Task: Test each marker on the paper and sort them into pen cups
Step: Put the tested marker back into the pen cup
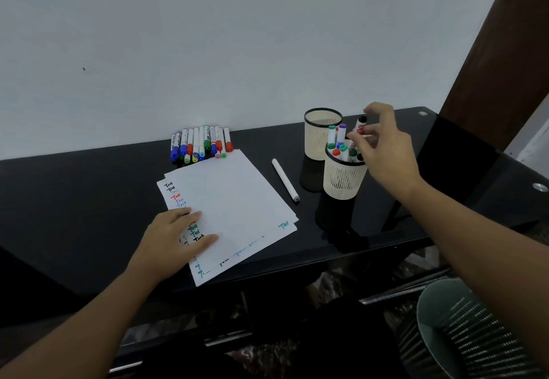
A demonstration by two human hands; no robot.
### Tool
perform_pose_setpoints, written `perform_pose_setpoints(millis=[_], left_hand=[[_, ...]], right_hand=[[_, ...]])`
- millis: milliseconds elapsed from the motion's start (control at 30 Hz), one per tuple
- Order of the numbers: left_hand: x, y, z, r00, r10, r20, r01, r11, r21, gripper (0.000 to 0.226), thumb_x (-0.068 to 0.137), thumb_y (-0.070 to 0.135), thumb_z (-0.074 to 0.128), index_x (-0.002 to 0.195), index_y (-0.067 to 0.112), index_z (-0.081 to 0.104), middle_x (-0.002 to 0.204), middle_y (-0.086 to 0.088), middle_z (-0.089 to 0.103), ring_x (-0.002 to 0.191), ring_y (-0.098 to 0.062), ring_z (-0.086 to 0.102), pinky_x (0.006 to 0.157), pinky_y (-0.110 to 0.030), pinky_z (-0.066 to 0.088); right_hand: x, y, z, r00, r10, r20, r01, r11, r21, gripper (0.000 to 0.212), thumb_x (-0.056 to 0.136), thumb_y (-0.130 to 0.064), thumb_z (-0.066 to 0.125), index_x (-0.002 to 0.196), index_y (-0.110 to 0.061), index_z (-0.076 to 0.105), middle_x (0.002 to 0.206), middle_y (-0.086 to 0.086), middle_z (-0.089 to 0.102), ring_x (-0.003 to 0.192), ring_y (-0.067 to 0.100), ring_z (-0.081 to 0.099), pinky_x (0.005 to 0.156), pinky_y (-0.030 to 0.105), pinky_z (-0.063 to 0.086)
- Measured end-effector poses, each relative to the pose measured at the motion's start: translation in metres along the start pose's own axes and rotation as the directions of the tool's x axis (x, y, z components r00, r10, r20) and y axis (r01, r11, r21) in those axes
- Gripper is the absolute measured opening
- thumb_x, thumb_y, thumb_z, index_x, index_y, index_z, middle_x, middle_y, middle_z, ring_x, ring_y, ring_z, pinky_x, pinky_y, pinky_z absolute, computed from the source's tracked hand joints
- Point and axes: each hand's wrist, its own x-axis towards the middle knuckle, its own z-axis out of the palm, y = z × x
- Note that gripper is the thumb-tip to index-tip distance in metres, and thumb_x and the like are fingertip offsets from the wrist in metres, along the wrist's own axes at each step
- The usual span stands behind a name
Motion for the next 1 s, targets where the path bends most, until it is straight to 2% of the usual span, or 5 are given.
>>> perform_pose_setpoints(millis=[267, 433, 667, 800, 1000], left_hand=[[-0.001, 0.001, -0.001, 1.000, -0.004, 0.011, 0.004, 1.000, 0.014, 0.083, 0.077, 0.079, 0.061, 0.144, 0.030, 0.056, 0.150, 0.014, 0.045, 0.138, -0.009, 0.034, 0.116, -0.038, 0.031], [0.001, 0.001, -0.002, 1.000, -0.012, 0.012, 0.012, 1.000, -0.001, 0.085, 0.076, 0.080, 0.061, 0.144, 0.030, 0.056, 0.150, 0.014, 0.044, 0.138, -0.008, 0.033, 0.117, -0.039, 0.031], [0.002, 0.000, -0.003, 0.999, -0.018, 0.047, 0.019, 0.999, -0.036, 0.097, 0.068, 0.094, 0.053, 0.142, 0.031, 0.057, 0.147, 0.015, 0.045, 0.136, -0.008, 0.033, 0.114, -0.038, 0.033], [0.007, 0.003, -0.010, 0.998, -0.047, 0.044, 0.052, 0.991, -0.121, 0.082, 0.071, 0.076, 0.069, 0.140, 0.031, 0.058, 0.146, 0.009, 0.043, 0.137, -0.013, 0.037, 0.112, -0.037, 0.037], [0.030, -0.011, -0.032, 0.996, -0.083, 0.033, 0.085, 0.993, -0.078, 0.077, 0.077, 0.070, 0.070, 0.144, 0.034, 0.054, 0.153, 0.003, 0.036, 0.143, -0.021, 0.027, 0.116, -0.046, 0.032]], right_hand=[[0.006, 0.009, 0.004, 0.995, -0.055, 0.086, 0.073, 0.974, -0.216, 0.018, 0.100, -0.035, 0.065, 0.116, -0.027, 0.071, 0.108, -0.005, 0.072, 0.092, 0.011, 0.064, 0.079, 0.039, 0.059], [0.007, 0.011, 0.006, 0.995, -0.059, 0.076, 0.075, 0.971, -0.226, 0.027, 0.101, -0.034, 0.065, 0.126, -0.025, 0.071, 0.109, -0.004, 0.069, 0.092, 0.011, 0.062, 0.079, 0.033, 0.055], [0.008, -0.005, 0.015, 0.990, -0.141, 0.010, 0.140, 0.960, -0.243, 0.021, 0.103, -0.036, 0.059, 0.117, -0.026, 0.072, 0.102, -0.006, 0.066, 0.087, 0.010, 0.061, 0.080, 0.039, 0.056], [0.012, -0.034, 0.028, 0.964, -0.265, -0.034, 0.253, 0.946, -0.204, 0.021, 0.105, -0.038, 0.054, 0.105, -0.026, 0.072, 0.090, -0.012, 0.059, 0.081, 0.012, 0.059, 0.081, 0.040, 0.052], [0.018, -0.076, 0.074, 0.922, -0.371, 0.112, 0.384, 0.911, -0.149, 0.022, 0.102, -0.037, 0.055, 0.104, -0.025, 0.073, 0.087, -0.007, 0.063, 0.084, 0.017, 0.061, 0.076, 0.037, 0.048]])
